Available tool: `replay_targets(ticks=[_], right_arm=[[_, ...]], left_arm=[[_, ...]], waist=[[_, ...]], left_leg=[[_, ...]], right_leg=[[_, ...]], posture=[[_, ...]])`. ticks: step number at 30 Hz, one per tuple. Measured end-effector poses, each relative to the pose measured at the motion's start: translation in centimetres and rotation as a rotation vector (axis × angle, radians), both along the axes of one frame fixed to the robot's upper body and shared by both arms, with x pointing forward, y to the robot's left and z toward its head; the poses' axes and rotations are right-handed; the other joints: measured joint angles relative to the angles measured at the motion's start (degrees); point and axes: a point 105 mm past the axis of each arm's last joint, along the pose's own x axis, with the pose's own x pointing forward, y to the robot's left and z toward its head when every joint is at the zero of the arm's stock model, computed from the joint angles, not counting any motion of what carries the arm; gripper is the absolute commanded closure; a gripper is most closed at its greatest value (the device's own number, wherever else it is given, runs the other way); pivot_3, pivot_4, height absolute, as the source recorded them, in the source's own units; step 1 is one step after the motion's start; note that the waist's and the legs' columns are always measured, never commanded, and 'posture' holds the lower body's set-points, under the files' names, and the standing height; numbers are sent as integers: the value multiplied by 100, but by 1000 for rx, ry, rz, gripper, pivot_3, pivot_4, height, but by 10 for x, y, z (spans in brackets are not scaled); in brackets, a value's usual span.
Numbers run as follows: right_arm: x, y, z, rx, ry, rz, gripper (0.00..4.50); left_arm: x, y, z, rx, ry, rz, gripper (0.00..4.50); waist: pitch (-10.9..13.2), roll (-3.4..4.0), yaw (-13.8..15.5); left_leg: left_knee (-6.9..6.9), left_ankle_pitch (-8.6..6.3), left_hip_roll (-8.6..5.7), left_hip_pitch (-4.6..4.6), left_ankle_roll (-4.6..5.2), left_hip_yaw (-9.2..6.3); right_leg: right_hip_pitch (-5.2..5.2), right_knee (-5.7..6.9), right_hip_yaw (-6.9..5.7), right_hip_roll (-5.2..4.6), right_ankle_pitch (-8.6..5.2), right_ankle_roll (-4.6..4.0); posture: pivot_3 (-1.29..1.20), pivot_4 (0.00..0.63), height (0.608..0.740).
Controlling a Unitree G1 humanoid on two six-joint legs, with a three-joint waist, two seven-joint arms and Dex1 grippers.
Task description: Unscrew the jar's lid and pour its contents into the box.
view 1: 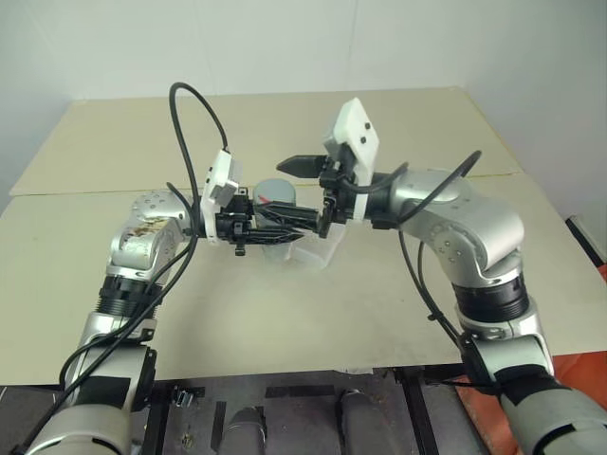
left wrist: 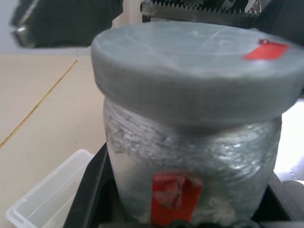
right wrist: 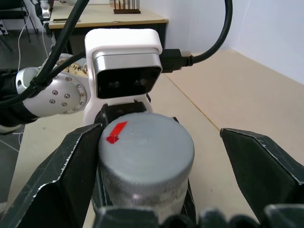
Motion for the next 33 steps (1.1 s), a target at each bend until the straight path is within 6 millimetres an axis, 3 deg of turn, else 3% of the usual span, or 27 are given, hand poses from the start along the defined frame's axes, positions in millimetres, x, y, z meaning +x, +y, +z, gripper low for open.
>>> replay_targets(ticks=[5, 9, 15, 22, 27, 33], right_arm=[[2, -12, 10, 58, 7, -15, 20], [30, -64, 17, 124, 13, -245, 20], [30, -66, 12, 120, 26, -251, 20], [11, -49, 25, 140, -19, -155, 20], [-9, -16, 18, 123, -9, -15, 20], [-17, 8, 20, 101, -27, 42, 20]], left_arm=[[0, 1, 4, 6, -11, -1, 2583], [-3, 10, 6, 11, -15, -13, 2583], [-4, 10, 7, 5, -16, -20, 2583], [-3, 6, 5, -7, -5, -27, 2583], [-1, -3, 1, -7, 9, -47, 2583], [1, -5, 1, -8, 13, -46, 2583]], waist=[[0, 0, 2], [0, 0, 61], [0, 0, -4], [0, 0, 4], [0, 0, -5], [0, 0, 0]], left_leg=[[0, 0, 0, -2, 0, 0], [-3, 0, 0, -3, 0, 0], [-2, 0, 0, 1, 1, 2], [-1, 0, 0, -1, 0, 1], [-1, 0, 0, -1, 0, 0], [-1, 0, 0, -1, 0, -1]], right_leg=[[0, 0, 0, 0, 0, 0], [-1, -3, -1, 0, -1, -1], [-1, 1, 1, 0, -1, -1], [0, 1, 1, 0, -1, -1], [0, 2, 1, 0, -1, -1], [-2, 2, 0, 0, -1, -1]], posture=[[0, 150, 740], [0, 150, 740], [0, 150, 740], [0, 150, 740], [0, 150, 740], [0, 150, 740]])
